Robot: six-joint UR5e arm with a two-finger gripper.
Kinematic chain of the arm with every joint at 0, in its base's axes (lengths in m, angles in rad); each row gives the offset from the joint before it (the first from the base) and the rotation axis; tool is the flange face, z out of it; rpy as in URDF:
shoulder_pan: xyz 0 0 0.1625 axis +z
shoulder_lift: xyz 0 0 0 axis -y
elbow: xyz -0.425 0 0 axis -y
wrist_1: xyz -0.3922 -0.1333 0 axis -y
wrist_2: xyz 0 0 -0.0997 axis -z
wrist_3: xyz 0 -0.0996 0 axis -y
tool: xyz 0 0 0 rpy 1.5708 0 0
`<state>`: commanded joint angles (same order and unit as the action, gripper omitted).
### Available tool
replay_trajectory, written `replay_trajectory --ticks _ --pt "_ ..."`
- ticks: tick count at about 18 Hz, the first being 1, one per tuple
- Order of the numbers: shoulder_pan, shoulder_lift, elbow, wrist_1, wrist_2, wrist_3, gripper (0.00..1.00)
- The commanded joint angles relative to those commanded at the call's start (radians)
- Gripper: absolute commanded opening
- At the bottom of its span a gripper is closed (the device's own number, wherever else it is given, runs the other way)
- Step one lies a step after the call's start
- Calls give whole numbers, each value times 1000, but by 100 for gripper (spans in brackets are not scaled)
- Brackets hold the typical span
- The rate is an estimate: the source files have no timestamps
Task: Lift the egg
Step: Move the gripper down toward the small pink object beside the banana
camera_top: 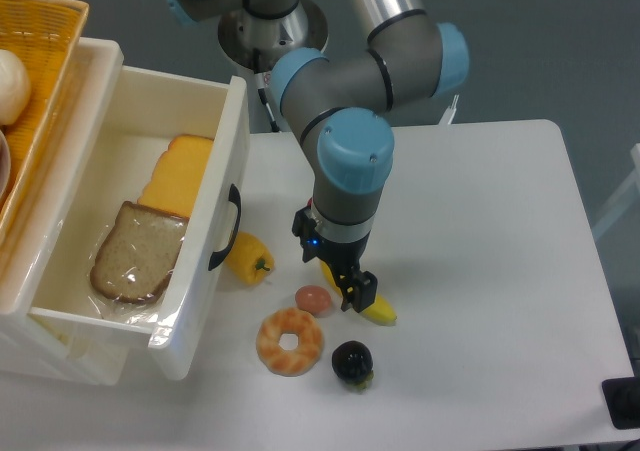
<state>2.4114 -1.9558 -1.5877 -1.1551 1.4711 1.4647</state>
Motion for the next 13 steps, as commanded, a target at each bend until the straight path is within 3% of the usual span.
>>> replay_trajectory --ticks 13 --pt "-18 -106 -14 2 28 152 100"
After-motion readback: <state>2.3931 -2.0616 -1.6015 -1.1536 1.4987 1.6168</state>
